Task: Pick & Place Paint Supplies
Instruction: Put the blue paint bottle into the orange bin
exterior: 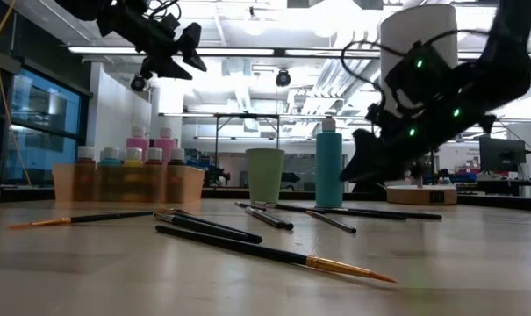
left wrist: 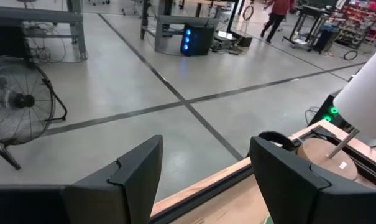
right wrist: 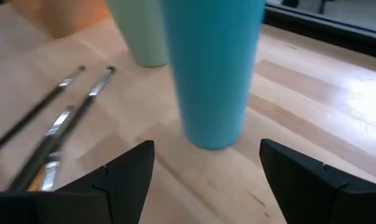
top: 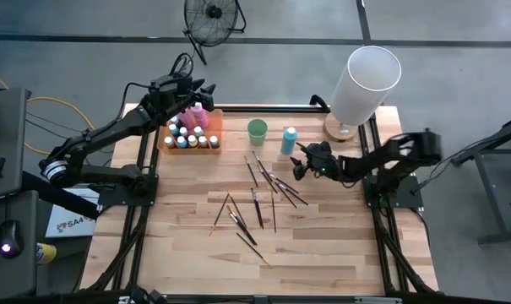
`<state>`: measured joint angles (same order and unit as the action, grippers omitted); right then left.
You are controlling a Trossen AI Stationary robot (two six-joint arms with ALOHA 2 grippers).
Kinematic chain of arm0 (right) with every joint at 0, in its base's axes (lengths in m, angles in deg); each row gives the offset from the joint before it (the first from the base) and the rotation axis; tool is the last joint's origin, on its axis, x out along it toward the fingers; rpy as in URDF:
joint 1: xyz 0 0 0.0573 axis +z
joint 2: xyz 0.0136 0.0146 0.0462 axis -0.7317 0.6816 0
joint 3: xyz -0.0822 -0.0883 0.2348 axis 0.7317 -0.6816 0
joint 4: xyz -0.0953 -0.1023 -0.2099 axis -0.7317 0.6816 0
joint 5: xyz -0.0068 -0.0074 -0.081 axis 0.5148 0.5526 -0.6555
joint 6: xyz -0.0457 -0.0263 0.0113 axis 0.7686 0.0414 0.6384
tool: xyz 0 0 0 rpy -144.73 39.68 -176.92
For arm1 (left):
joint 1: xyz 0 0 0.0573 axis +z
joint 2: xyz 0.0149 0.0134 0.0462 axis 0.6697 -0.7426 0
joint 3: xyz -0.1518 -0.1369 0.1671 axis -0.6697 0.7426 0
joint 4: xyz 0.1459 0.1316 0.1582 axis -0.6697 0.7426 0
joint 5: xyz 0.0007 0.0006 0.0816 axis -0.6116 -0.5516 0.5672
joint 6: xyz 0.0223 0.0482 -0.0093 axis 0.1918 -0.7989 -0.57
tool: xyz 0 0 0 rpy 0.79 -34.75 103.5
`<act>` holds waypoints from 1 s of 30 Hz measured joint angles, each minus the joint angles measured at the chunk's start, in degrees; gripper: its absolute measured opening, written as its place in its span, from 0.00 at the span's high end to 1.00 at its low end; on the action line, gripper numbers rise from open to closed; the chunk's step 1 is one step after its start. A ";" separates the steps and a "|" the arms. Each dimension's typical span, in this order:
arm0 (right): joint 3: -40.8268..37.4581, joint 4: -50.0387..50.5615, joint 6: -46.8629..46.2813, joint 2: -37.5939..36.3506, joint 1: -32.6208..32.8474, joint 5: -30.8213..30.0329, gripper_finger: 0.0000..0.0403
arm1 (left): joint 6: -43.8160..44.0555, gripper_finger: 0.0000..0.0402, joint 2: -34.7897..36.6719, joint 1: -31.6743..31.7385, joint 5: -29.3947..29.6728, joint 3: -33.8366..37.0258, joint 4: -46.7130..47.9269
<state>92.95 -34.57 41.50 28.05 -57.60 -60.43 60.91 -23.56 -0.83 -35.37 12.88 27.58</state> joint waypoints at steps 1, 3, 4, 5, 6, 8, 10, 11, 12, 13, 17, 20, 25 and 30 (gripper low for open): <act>-0.01 -2.75 -0.33 2.11 -0.51 -0.57 0.29 | 0.00 0.42 0.00 0.00 -0.20 0.00 -0.04; 0.03 -7.42 -1.98 5.54 -1.68 -1.19 0.29 | 0.00 0.42 0.00 0.00 -0.74 0.00 -0.02; 0.11 -9.53 -2.66 7.16 -2.20 -1.19 0.29 | 0.00 0.42 0.00 0.00 -1.12 0.00 -0.01; 0.48 -11.09 -2.69 8.63 -2.75 -0.70 0.29 | 0.00 0.42 0.00 0.00 -1.39 0.00 -0.01; 1.08 -12.27 -2.60 9.94 -3.35 0.23 0.29 | 0.00 0.42 0.00 0.00 -1.56 0.00 -0.01; 3.06 -13.25 -0.77 12.33 -4.24 3.08 0.29 | 0.00 0.42 0.00 0.00 -2.08 0.00 -0.01; 5.62 -13.28 1.75 14.50 -4.96 5.26 0.29 | 0.00 0.42 0.00 0.00 -2.77 0.00 -0.01; 6.86 -13.14 2.51 15.57 -5.28 5.64 0.29 | 0.00 0.42 0.00 0.00 -2.87 0.00 -0.01; 8.01 -13.05 2.85 16.48 -5.59 5.56 0.29 | 0.00 0.42 0.00 0.00 -3.07 0.00 -0.01; 9.10 -13.05 3.02 17.28 -6.04 5.60 0.29 | 0.00 0.42 0.00 0.00 -3.31 0.00 -0.01; 12.14 -13.01 3.03 19.09 -7.71 5.67 0.29 | 0.02 0.42 0.00 0.00 -4.53 0.00 0.31; 13.46 -12.81 3.14 19.20 -8.51 6.05 0.29 | 0.02 0.42 -0.02 0.00 -5.76 0.00 0.77; 14.02 -12.73 3.13 19.20 -9.13 8.38 0.38 | 0.04 0.42 -0.02 0.00 -6.37 0.00 2.09; 14.02 -12.18 2.91 18.86 -8.55 10.70 0.52 | 0.04 0.42 -0.04 0.02 -8.01 0.00 2.64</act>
<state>106.97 -46.75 44.41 46.91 -66.15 -49.72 60.96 -23.60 -0.81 -43.39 12.88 30.22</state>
